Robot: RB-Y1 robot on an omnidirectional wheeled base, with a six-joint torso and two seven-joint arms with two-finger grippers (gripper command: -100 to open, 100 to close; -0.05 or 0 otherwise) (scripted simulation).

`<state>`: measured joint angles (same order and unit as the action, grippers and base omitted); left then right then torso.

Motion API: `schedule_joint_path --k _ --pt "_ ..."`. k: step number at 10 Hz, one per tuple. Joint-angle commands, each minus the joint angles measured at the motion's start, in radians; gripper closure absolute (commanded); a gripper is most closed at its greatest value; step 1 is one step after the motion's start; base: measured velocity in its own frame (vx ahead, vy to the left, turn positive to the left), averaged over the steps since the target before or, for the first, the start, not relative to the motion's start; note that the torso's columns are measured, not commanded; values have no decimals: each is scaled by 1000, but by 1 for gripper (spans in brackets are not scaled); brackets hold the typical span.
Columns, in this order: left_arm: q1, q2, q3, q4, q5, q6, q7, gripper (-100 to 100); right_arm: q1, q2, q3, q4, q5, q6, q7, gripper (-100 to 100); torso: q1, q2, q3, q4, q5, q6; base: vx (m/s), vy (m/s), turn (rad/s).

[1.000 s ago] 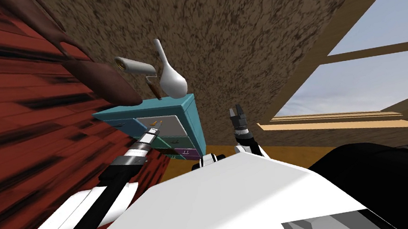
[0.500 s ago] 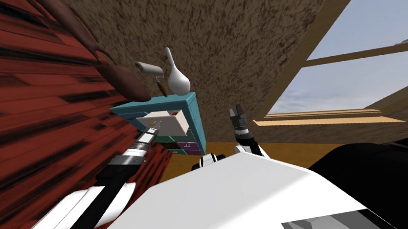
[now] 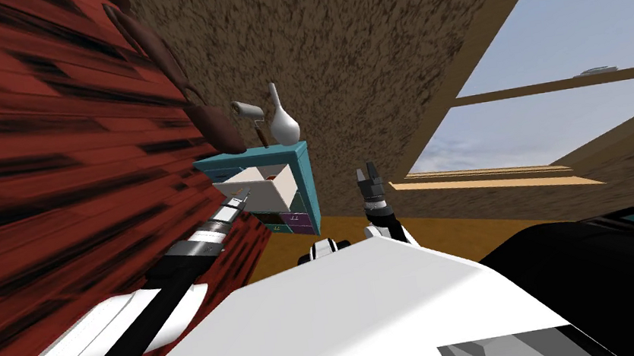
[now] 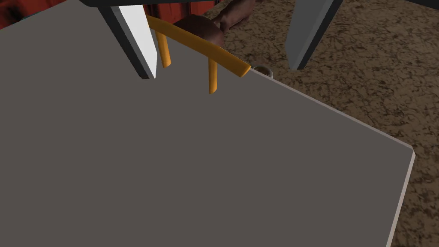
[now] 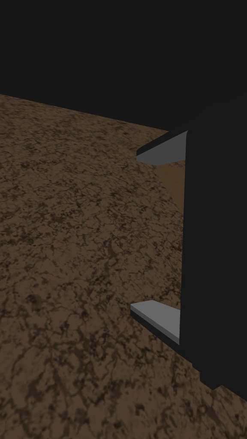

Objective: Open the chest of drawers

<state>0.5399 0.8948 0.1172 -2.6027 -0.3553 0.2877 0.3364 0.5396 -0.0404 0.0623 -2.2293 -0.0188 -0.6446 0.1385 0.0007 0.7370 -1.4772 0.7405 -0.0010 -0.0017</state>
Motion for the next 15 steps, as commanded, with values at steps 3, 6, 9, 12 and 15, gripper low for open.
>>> schedule_joint_path --k 3,6,9,12,15 --pt "10 97 84 -6 9 42 112 -100 0 0 0 0 0 0 0 0 -2 -3 -2 -3 0 2 2 -29 -12" --pt "20 182 156 -9 16 74 203 -100 0 0 0 0 0 0 0 0 -2 4 2 2 -2 1 -12 -25 -29" --pt "26 239 206 -11 21 95 274 -100 0 0 0 0 0 0 0 0 -3 12 5 9 -6 -1 -14 -22 -15" --pt "47 266 205 -9 33 104 306 -100 0 0 0 0 0 0 0 0 -6 18 7 16 -11 -2 -10 -14 -12" --pt "57 266 193 -2 38 110 310 0 0 0 0 0 0 0 0 0 -7 9 5 4 -5 2 2 0 0"
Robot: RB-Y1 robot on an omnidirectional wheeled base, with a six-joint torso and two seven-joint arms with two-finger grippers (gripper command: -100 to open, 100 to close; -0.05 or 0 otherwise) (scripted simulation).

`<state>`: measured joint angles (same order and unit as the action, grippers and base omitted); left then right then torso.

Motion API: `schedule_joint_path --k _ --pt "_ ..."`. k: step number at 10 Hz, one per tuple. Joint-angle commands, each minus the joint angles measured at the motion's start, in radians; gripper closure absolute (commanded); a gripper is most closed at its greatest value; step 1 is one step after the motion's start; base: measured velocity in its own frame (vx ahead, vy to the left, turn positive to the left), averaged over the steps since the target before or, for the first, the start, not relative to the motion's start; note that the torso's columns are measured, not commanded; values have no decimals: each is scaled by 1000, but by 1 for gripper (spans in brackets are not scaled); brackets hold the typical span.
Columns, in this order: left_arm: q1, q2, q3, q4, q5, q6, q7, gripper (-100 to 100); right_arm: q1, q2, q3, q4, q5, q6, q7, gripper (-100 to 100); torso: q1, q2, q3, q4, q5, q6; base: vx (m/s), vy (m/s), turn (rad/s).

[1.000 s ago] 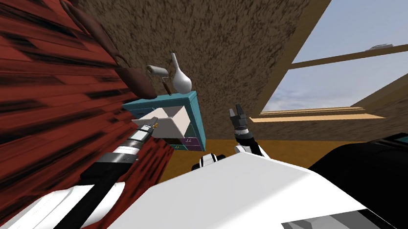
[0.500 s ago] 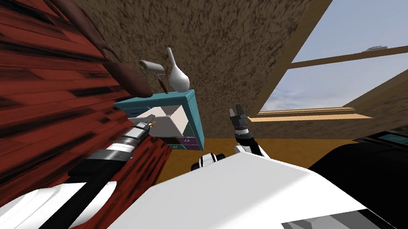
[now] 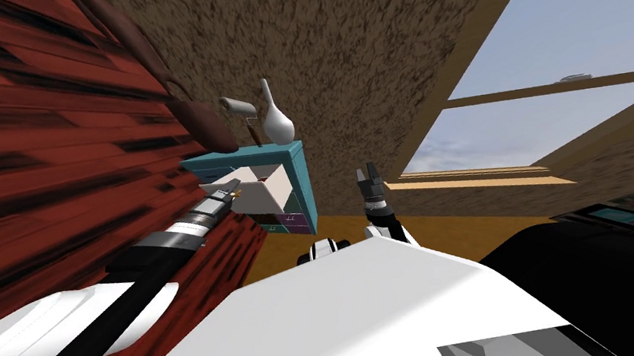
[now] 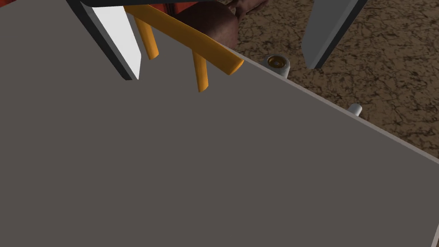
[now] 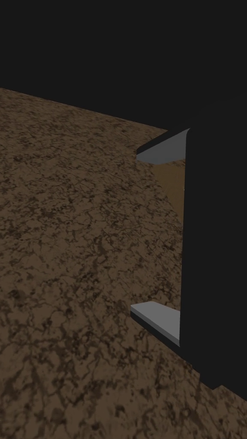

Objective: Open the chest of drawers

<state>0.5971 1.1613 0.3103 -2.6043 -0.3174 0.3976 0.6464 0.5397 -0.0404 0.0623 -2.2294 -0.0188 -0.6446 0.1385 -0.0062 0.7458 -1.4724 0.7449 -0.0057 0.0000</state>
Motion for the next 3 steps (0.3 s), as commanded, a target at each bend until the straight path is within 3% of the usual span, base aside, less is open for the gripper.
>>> schedule_joint_path --k 1,3 --pt "2 0 -3 2 1 1 1 0 0 0 0 0 0 0 0 0 0 -3 -1 -2 1 0 0 0 0" --pt "6 -1 -6 6 2 3 1 0 0 0 0 0 0 0 0 0 2 -5 -2 -4 3 1 0 0 0"
